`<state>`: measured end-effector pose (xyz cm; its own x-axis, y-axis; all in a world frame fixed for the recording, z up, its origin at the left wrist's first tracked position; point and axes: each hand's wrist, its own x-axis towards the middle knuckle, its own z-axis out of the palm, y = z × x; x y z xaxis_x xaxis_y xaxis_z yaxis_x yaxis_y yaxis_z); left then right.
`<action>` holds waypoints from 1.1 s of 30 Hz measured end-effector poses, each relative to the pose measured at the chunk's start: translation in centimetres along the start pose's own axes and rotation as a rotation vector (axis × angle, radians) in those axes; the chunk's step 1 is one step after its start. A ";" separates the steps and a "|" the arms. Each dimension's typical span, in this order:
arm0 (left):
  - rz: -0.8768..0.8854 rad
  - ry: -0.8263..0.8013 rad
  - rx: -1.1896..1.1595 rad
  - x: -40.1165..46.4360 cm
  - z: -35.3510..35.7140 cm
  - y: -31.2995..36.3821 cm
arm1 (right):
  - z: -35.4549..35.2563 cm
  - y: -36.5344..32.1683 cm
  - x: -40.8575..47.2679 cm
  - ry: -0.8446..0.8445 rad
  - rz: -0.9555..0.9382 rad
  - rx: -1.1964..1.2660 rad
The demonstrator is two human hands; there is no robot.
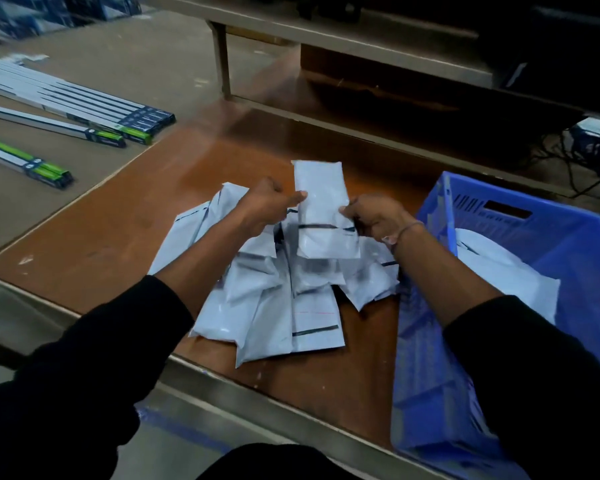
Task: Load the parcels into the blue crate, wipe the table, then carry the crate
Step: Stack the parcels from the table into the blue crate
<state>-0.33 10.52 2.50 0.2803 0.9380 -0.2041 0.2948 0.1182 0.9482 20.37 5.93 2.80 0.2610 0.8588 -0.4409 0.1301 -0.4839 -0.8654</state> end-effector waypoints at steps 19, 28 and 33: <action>0.024 0.032 0.091 -0.4 -3.4 -0.1 | 5.0 4.4 2.7 0.231 -0.025 -0.450; 0.011 0.061 0.094 -1.1 -1.9 -0.3 | -2.3 0.1 0.6 0.562 -0.203 -0.354; -0.050 0.036 -0.064 -1.7 0.8 0.9 | -6.0 -2.7 -2.6 0.267 -0.266 0.147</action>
<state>0.15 8.79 3.47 0.2331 0.9415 -0.2433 0.2482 0.1843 0.9510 25.03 3.99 7.73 0.4783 0.8675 -0.1367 0.0937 -0.2051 -0.9742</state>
